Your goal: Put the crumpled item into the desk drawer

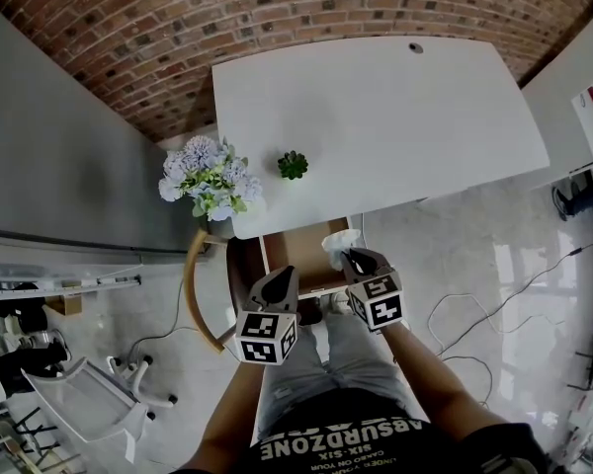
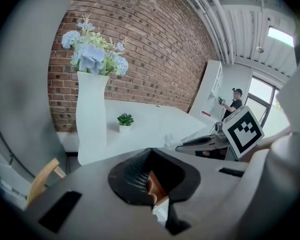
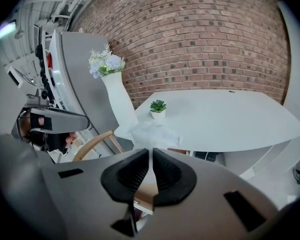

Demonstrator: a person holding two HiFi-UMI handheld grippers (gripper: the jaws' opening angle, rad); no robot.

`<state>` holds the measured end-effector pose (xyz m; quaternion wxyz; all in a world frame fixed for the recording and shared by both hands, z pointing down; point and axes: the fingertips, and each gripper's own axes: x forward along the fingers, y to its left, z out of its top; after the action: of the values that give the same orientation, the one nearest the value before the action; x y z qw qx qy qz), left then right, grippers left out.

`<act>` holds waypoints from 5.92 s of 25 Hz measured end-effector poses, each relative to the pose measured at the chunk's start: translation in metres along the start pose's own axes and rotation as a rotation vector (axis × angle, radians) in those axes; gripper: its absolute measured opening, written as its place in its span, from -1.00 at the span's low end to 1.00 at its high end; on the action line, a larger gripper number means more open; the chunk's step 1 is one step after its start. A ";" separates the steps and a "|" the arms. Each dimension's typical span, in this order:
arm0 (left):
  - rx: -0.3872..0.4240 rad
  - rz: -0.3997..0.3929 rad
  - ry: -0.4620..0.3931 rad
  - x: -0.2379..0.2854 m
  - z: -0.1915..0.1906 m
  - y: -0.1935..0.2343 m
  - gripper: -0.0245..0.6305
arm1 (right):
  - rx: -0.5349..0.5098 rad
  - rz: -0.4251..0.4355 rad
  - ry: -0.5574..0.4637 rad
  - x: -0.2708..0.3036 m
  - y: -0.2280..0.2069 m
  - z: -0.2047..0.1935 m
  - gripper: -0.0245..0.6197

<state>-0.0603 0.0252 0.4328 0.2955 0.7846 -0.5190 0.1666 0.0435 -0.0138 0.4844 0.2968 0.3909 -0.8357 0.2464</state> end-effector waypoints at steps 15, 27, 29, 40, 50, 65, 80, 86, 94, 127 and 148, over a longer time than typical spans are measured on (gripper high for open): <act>-0.020 0.001 0.017 0.004 -0.013 0.002 -0.93 | -0.007 0.007 0.058 0.018 -0.001 -0.021 -0.87; -0.028 0.003 0.024 0.009 -0.017 0.004 -0.93 | -0.031 0.017 0.092 0.033 -0.003 -0.030 -0.87; -0.031 0.002 0.023 0.011 -0.020 0.005 -0.93 | -0.031 0.018 0.099 0.037 -0.003 -0.033 -0.87; -0.039 -0.004 0.035 0.019 -0.030 0.006 -0.93 | -0.040 0.025 0.134 0.051 -0.005 -0.051 -0.87; -0.038 0.005 0.052 0.026 -0.041 0.012 -0.93 | -0.054 0.028 0.154 0.063 -0.008 -0.061 -0.87; -0.054 0.003 0.053 0.048 -0.053 0.020 -0.93 | -0.075 0.025 0.190 0.083 -0.016 -0.081 -0.87; -0.077 0.004 0.061 0.062 -0.073 0.027 -0.93 | -0.111 0.029 0.243 0.100 -0.016 -0.104 -0.87; -0.087 0.012 0.062 0.061 -0.077 0.032 -0.93 | -0.119 0.034 0.266 0.108 -0.013 -0.114 -0.87; -0.094 0.028 0.076 0.058 -0.088 0.039 -0.93 | -0.132 0.043 0.291 0.121 -0.010 -0.123 -0.87; -0.103 0.011 0.112 0.073 -0.107 0.040 -0.93 | -0.264 0.068 0.415 0.165 -0.017 -0.158 -0.87; -0.112 0.027 0.120 0.077 -0.108 0.049 -0.93 | -0.415 0.108 0.550 0.193 -0.015 -0.193 -0.87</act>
<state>-0.0691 0.0249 0.5740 0.3671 0.7486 -0.5191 0.1881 0.0140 0.0040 0.7550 0.5706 0.1965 -0.7762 0.1826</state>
